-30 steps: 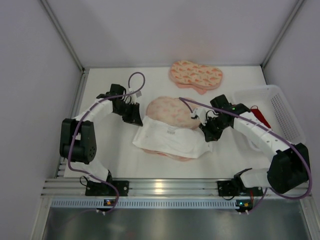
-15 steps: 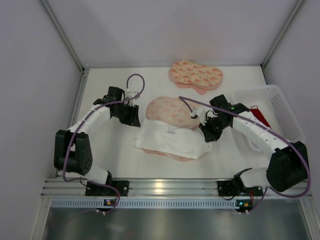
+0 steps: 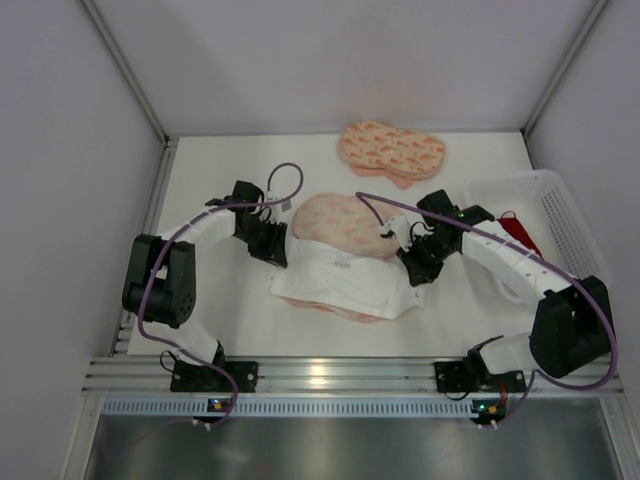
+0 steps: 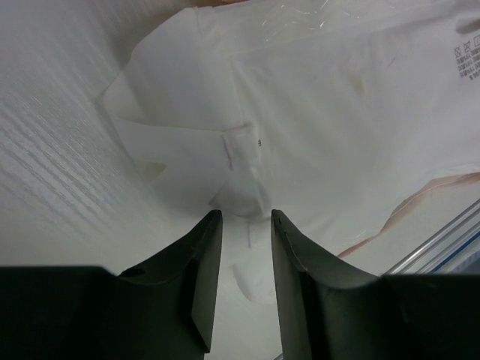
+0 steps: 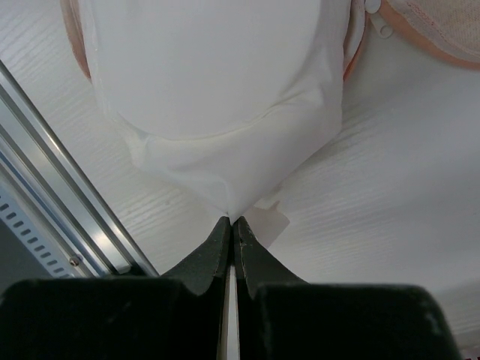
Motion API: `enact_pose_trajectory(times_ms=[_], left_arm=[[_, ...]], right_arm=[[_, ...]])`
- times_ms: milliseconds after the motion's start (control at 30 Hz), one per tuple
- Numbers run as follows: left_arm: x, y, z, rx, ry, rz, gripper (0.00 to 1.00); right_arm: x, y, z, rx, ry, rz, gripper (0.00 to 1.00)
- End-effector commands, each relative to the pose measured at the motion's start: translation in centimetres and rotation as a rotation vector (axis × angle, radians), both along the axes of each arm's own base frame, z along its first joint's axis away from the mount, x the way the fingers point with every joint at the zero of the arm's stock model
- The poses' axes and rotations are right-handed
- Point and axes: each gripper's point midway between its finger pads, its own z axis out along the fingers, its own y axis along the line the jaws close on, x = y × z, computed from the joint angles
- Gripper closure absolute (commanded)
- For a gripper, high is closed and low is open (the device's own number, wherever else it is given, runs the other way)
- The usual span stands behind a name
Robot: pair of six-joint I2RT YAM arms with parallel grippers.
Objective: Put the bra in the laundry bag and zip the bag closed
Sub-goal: Place the bra in the laundry bag, then adjust the bra in the laundry bag.
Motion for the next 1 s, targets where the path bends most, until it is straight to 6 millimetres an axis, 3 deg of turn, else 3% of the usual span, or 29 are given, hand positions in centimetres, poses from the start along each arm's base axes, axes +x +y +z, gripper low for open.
enact_pose_trajectory(times_ms=[0,300,600,833,967], left_arm=[[0.5,0.2,-0.9,0.020,-0.027,-0.010,0.63],[0.6,2.0,-1.5,0.101,-0.047,0.029,0.97],[0.8,2.8,1.9,0.120,-0.158,0.015,1.00],[0.2,-0.8,8.9,-0.108,-0.234,-0.036,1.00],[-1.3,-4.1,11.4,-0.273,-0.207,-0.118,1.00]], right_arm=[[1.1,0.6,0.8,0.031,-0.034,-0.005,1.00],[1.1,0.5,0.8,0.023,-0.041,-0.002,1.00],[1.1,0.3,0.7,0.018,-0.046,0.000,1.00],[1.3,0.4,0.7,0.015,-0.049,0.002,1.00],[1.3,0.4,0.6,0.014,-0.045,0.000,1.00]])
